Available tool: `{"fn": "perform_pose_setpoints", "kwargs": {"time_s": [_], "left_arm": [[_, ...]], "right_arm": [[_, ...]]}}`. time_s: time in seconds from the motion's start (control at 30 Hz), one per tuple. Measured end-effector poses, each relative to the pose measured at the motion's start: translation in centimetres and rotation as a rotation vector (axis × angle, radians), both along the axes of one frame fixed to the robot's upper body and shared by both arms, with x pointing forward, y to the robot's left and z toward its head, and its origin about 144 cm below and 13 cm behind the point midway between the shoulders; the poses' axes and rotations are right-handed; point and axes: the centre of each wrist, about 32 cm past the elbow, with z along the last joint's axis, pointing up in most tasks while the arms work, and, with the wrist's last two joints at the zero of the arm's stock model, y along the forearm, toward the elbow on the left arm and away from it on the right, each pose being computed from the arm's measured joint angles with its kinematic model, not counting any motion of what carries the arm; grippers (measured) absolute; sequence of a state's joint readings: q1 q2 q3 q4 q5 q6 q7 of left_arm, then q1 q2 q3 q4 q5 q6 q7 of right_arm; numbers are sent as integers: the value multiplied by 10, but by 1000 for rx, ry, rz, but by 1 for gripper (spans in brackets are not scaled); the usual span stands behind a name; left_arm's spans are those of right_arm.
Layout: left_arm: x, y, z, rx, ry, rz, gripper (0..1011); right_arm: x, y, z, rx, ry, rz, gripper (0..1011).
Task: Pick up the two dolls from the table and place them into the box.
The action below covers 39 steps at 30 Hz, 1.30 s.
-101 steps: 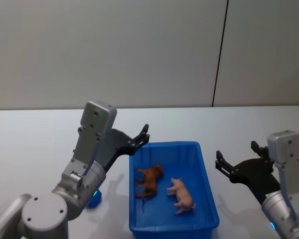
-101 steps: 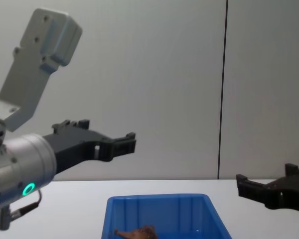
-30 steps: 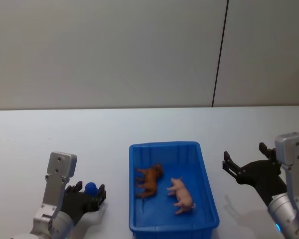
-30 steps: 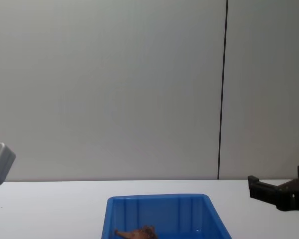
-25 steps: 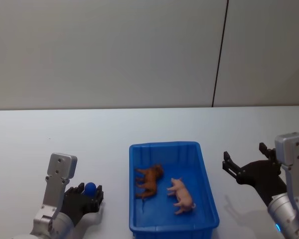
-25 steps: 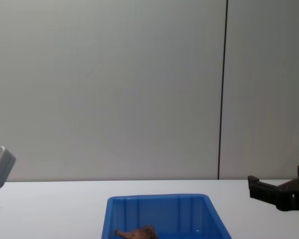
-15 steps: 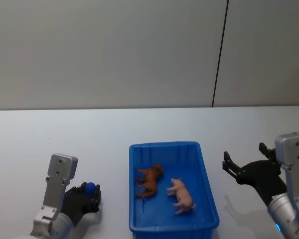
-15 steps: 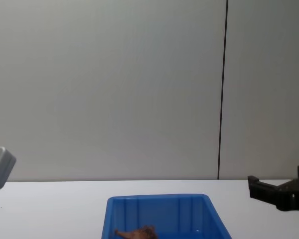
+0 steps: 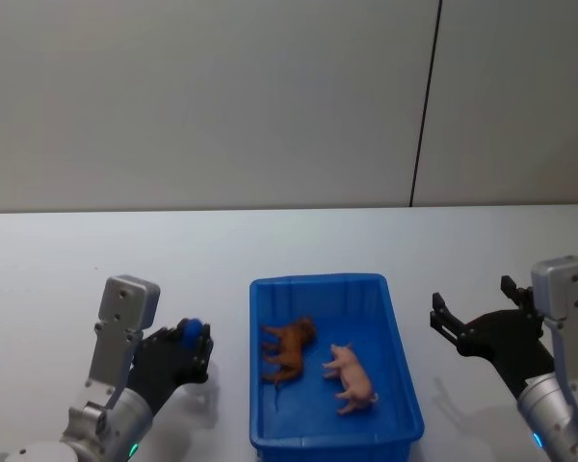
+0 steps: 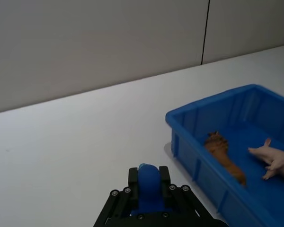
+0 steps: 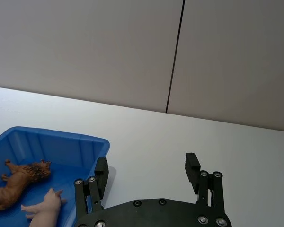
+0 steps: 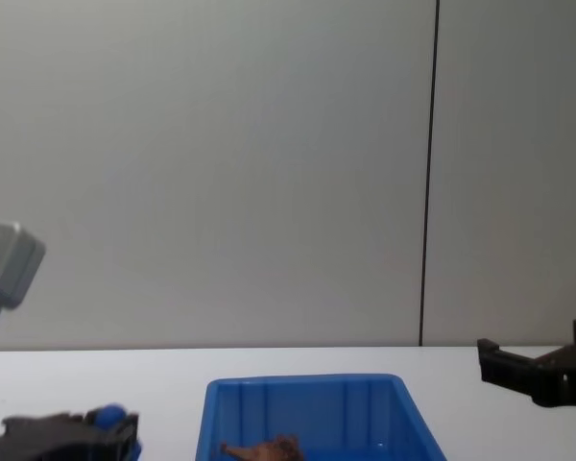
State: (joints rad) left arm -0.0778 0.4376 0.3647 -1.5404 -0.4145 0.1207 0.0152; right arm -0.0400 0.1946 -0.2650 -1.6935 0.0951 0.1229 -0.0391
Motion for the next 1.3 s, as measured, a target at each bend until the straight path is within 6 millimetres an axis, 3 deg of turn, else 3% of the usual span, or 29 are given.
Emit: {"fn": "perform_pose_setpoints", "kwargs": {"time_s": [0.8,1.13,1.3], "left_arm": [[21,-11,39,-73,-220,-315,165],[32,-18,47,-116,-258,-464,451],[36,-22,49,-133,-268,-524,666]], "right_arm": [[0,0,0,0,0,0,1001],[0,0,0,0,0,0,1001],[0,0,0,0,0,0,1001]]}}
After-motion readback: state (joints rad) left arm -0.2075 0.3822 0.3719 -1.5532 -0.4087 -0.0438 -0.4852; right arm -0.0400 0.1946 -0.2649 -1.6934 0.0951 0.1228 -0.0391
